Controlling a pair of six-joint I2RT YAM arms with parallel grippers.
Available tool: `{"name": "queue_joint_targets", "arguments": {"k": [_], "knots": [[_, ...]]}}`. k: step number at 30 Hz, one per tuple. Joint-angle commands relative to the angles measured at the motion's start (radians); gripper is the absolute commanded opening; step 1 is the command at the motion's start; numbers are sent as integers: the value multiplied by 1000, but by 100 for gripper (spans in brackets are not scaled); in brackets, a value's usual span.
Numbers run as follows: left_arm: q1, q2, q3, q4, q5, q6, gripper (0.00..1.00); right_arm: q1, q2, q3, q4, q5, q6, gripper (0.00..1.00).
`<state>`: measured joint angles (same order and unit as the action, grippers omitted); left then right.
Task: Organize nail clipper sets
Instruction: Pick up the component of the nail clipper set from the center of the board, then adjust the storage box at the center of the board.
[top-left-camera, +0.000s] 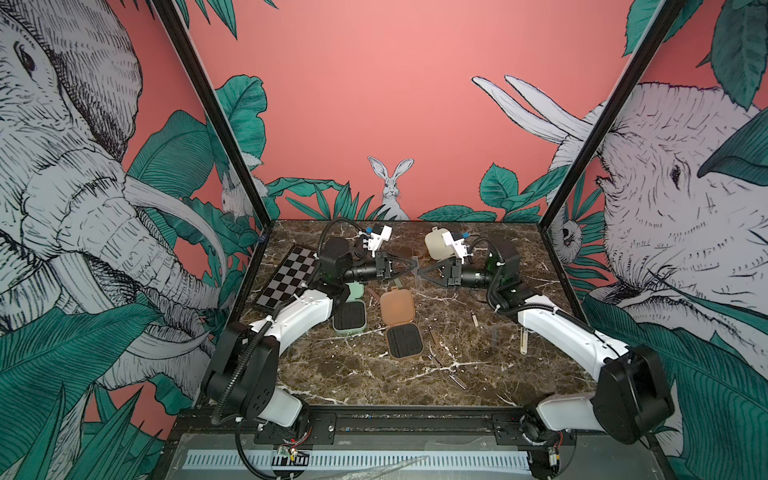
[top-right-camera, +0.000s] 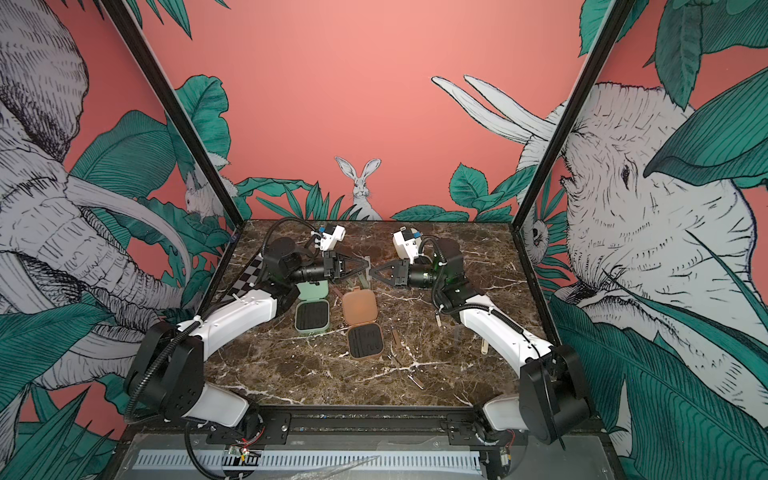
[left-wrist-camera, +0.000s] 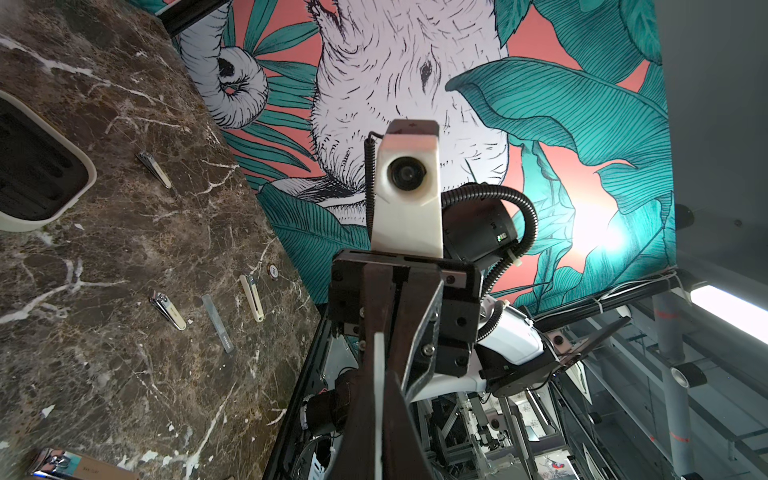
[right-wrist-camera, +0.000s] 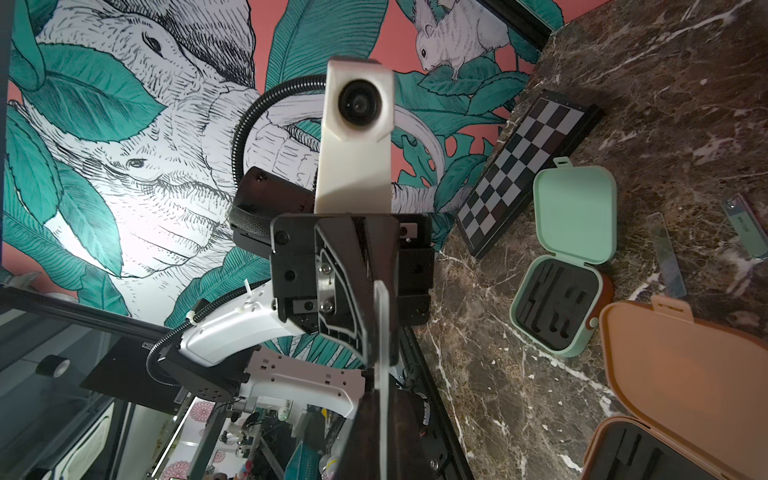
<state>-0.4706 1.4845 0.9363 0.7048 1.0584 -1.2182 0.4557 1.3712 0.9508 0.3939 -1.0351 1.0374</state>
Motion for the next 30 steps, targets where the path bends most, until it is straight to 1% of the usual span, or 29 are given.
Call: {"name": "queue_joint_targets", "arguments": {"k": [1, 3, 4, 5, 6, 7, 9, 11, 12, 13, 14, 15, 16, 17, 18, 19, 22, 24, 27, 30], "knots": [[-3, -25, 25, -17, 21, 11, 1, 0, 3, 8, 118, -28, 41, 3], [-3, -31, 30, -56, 18, 32, 19, 4, 4, 11, 113, -30, 41, 0], [-4, -35, 33, -72, 18, 42, 30, 6, 2, 14, 105, -29, 37, 0], [-3, -40, 33, -86, 12, 52, 39, 10, 1, 17, 94, -28, 30, 0], [-2, -48, 35, -115, 0, 70, 46, 13, -1, 20, 76, -23, 19, 0], [2, -55, 42, -161, -5, 97, 50, 14, -6, 24, 45, -17, -1, 0], [33, -83, 53, -262, -20, 151, 52, 14, -22, 24, -33, -1, -51, 0], [100, -119, 49, -363, -45, 196, 53, 15, -46, 21, -140, 28, -119, 0], [146, -140, 52, -446, -63, 242, 53, 16, -62, 21, -217, 52, -164, 0], [188, -162, 77, -617, -92, 356, 52, 15, -79, 24, -315, 91, -223, 0], [212, -176, 117, -797, -143, 484, 52, 15, -91, 29, -405, 134, -278, 0], [217, -180, 186, -1030, -258, 687, 52, 16, -102, 33, -503, 181, -336, 0], [196, -167, 250, -1217, -377, 859, 52, 16, -111, 36, -593, 236, -385, 0], [170, -147, 285, -1308, -485, 952, 52, 16, -116, 38, -662, 288, -421, 0], [140, -112, 319, -1384, -564, 1037, 51, 16, -120, 35, -729, 348, -452, 0], [113, -73, 349, -1443, -610, 1095, 50, 15, -123, 33, -777, 400, -475, 0], [42, 25, 384, -1503, -721, 1203, 49, 16, -123, 11, -827, 457, -503, 0], [20, 72, 396, -1503, -757, 1237, 49, 20, -115, 0, -840, 468, -508, 0], [18, 124, 415, -1494, -770, 1274, 49, 46, -103, 0, -860, 486, -520, 0], [16, 170, 448, -1502, -752, 1314, 50, 75, -92, 6, -870, 501, -528, 0]]}}
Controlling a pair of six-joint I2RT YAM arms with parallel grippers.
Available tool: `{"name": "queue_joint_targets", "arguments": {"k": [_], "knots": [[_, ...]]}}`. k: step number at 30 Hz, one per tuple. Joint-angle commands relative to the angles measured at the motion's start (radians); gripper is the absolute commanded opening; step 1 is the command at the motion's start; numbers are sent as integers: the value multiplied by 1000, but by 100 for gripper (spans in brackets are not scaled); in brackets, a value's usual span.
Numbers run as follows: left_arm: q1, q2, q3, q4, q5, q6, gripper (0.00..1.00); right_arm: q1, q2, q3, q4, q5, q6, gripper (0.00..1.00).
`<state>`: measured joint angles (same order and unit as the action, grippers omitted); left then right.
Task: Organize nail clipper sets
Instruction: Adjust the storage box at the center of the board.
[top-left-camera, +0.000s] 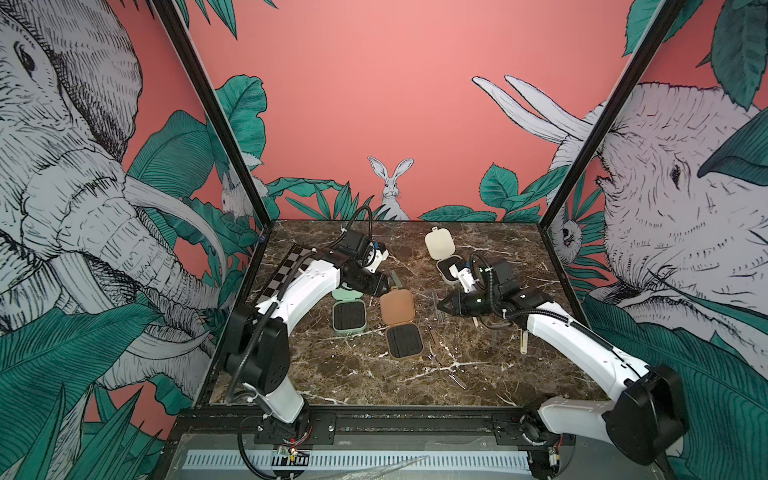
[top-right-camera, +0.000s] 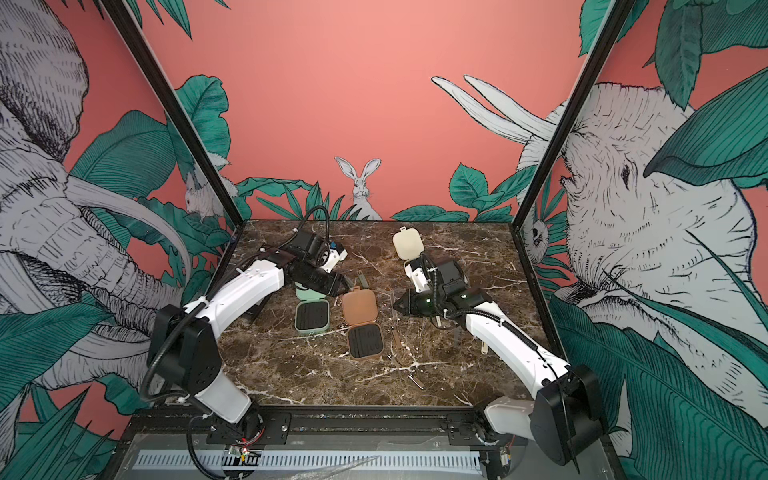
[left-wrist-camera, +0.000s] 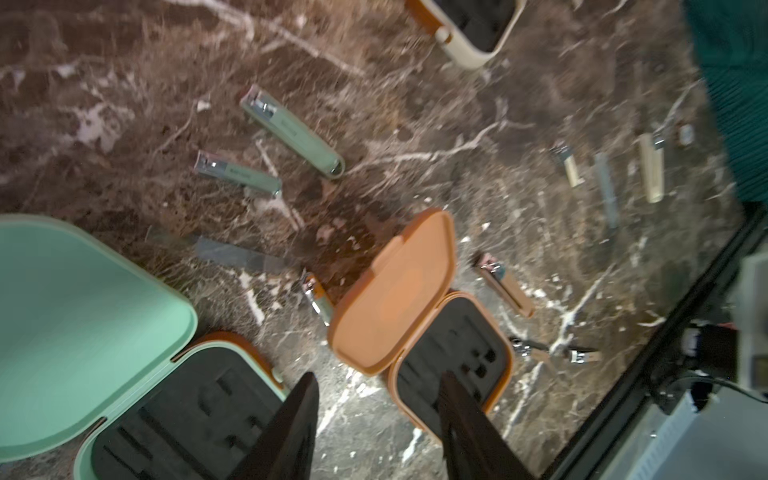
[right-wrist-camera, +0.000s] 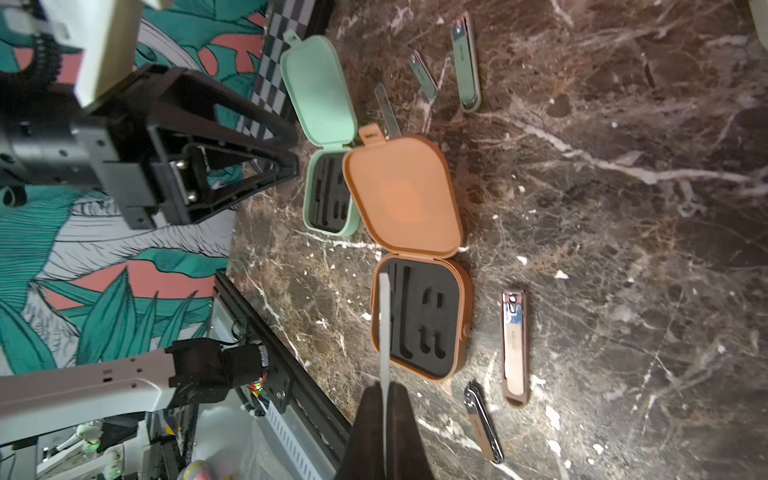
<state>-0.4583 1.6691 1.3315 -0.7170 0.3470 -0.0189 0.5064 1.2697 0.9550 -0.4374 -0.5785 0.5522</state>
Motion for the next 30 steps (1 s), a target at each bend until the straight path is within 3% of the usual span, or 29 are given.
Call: {"name": "queue_joint_targets", "arguments": {"k": [1, 18, 25, 30], "knots": [[4, 7, 71, -96, -29, 126, 50, 33, 15, 3, -43, 51, -46, 0], [-27, 174, 130, -76, 154, 161, 49, 132, 89, 51, -62, 113, -58, 0], [-31, 172, 91, -63, 114, 133, 34, 184, 105, 71, -87, 192, -63, 0], [-31, 131, 31, -28, 69, 80, 13, 257, 133, 96, -134, 323, -64, 0]]}}
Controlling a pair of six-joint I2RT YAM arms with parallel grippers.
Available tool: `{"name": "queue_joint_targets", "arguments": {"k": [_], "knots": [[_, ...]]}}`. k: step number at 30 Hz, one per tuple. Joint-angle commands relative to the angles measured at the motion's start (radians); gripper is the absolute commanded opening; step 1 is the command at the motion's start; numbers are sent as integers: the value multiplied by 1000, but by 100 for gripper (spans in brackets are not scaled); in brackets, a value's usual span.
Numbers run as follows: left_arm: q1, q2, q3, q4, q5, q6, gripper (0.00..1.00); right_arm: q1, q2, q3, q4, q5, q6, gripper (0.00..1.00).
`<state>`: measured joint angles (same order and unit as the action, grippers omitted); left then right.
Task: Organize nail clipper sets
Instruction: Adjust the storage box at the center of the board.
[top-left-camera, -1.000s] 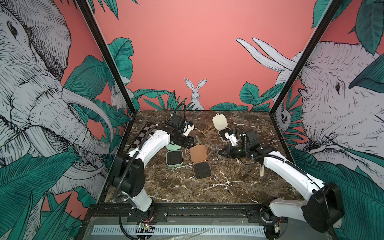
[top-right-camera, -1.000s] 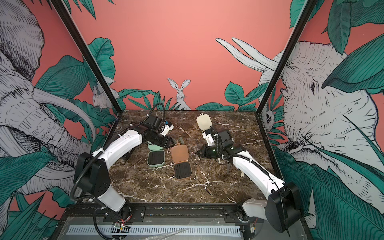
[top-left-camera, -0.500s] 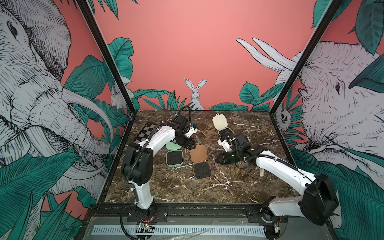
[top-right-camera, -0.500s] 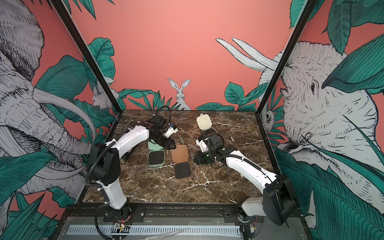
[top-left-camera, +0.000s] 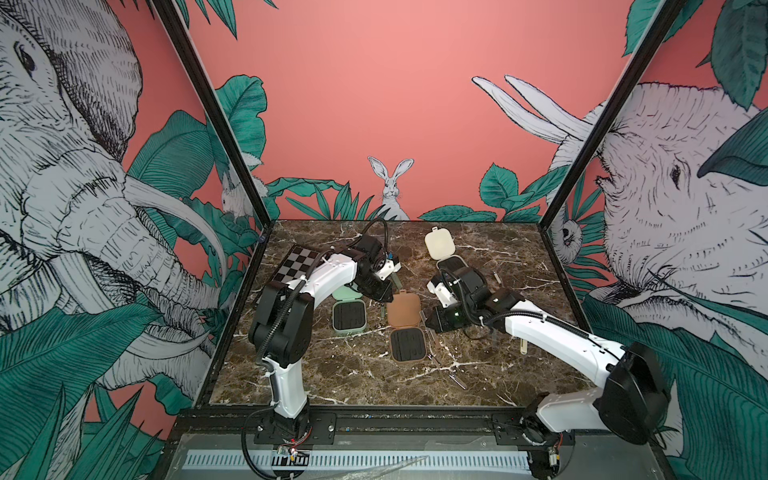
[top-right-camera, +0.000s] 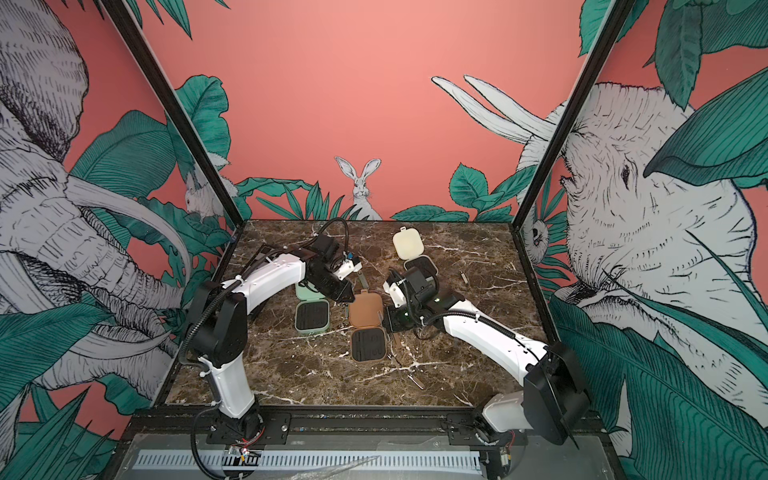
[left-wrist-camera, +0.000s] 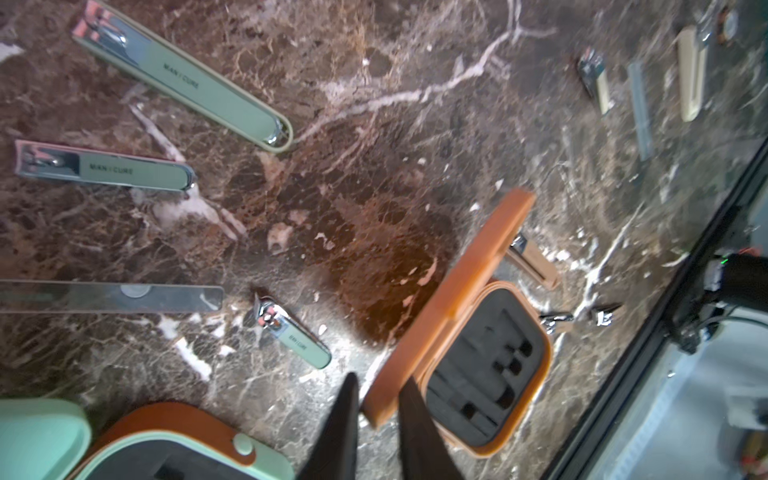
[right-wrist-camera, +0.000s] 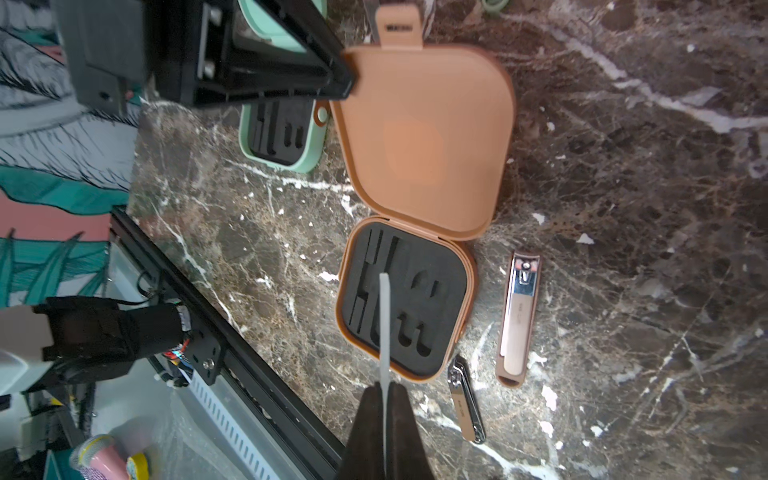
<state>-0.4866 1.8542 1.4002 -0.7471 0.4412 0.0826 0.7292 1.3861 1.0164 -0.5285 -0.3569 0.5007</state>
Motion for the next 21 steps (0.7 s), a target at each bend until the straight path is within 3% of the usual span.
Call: {"name": "queue_joint_targets", "arguments": {"k": [1, 4, 11, 16, 21], "knots": [[-3, -66, -56, 19, -25, -36, 9, 53, 26, 43, -55, 129, -13, 0], [-3, -110, -116, 70, -21, -86, 1, 98, 47, 48, -57, 176, 6, 0], [-4, -265, -252, 152, -50, -221, 0, 215, 115, 56, -44, 273, 79, 0], [-4, -386, -367, 230, -83, -339, 23, 290, 180, 91, -38, 335, 118, 0], [-6, -460, -443, 242, -134, -386, 34, 321, 248, 132, -43, 350, 128, 0]]}}
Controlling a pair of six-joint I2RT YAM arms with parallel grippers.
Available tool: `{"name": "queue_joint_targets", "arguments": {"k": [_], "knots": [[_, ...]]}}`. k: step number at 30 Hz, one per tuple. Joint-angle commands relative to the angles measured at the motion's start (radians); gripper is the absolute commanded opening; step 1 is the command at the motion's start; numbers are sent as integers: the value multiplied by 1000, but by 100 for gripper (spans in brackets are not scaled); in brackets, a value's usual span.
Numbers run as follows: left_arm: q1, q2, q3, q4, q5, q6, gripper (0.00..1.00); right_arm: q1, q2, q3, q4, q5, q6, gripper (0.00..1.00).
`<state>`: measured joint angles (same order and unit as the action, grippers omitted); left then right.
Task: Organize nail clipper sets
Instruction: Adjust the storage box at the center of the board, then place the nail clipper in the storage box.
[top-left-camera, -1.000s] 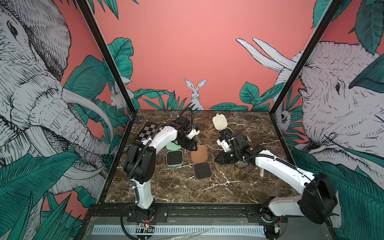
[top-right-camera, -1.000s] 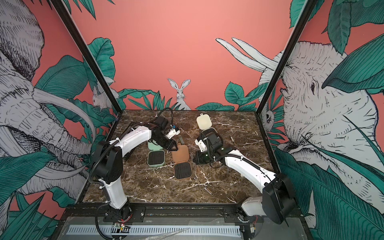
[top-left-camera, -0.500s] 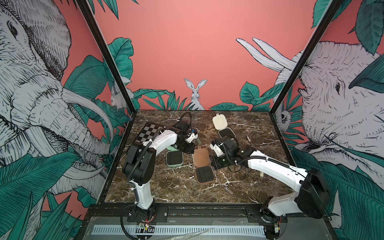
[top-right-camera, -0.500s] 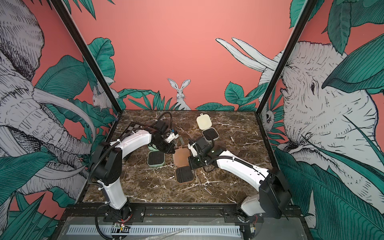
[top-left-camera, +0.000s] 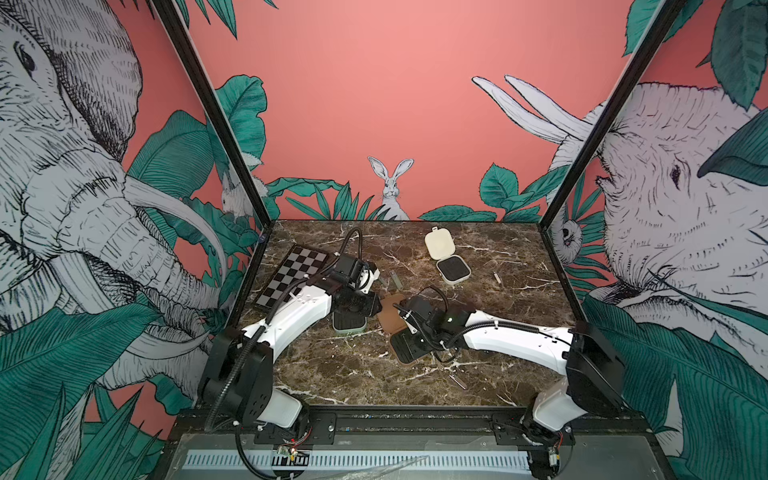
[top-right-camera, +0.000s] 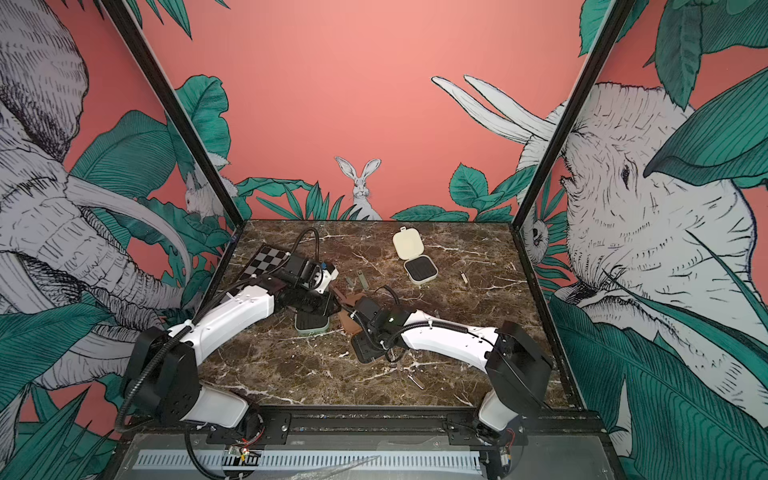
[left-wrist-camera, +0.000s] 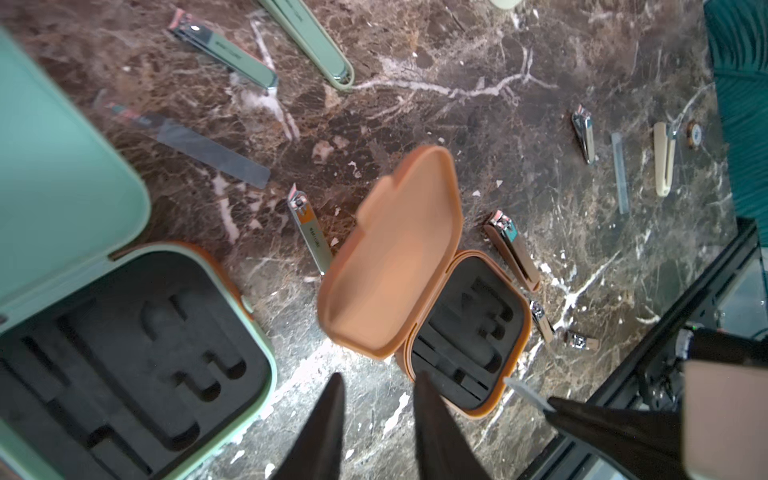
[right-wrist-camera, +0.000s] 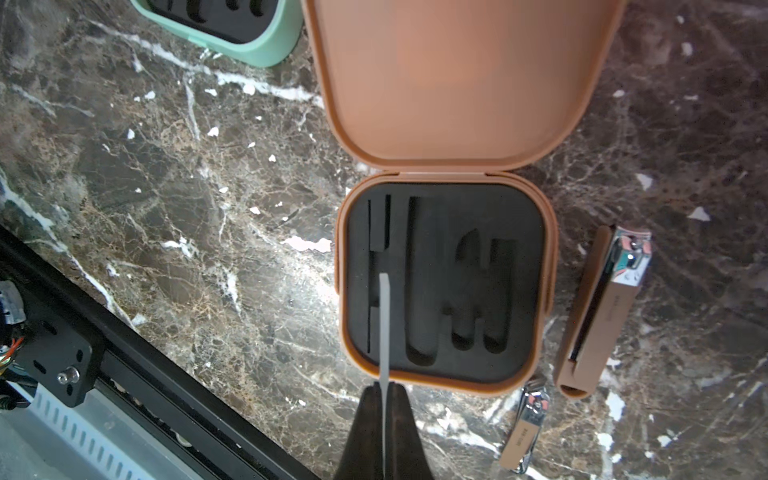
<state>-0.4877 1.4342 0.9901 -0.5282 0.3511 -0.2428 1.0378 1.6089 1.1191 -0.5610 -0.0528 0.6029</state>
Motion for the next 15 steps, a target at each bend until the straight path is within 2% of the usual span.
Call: {"name": "queue_joint_targets", "arguments": {"k": [1, 9, 15], "knots": [[-4, -50, -34, 7, -62, -62, 37, 18, 37, 33, -4, 45, 23, 0], [-3, -156, -32, -97, -257, -116, 42, 28, 128, 85, -18, 54, -38, 0], [-3, -195, -69, -89, -261, -149, 43, 29, 164, 121, -39, 74, -44, 0]]}}
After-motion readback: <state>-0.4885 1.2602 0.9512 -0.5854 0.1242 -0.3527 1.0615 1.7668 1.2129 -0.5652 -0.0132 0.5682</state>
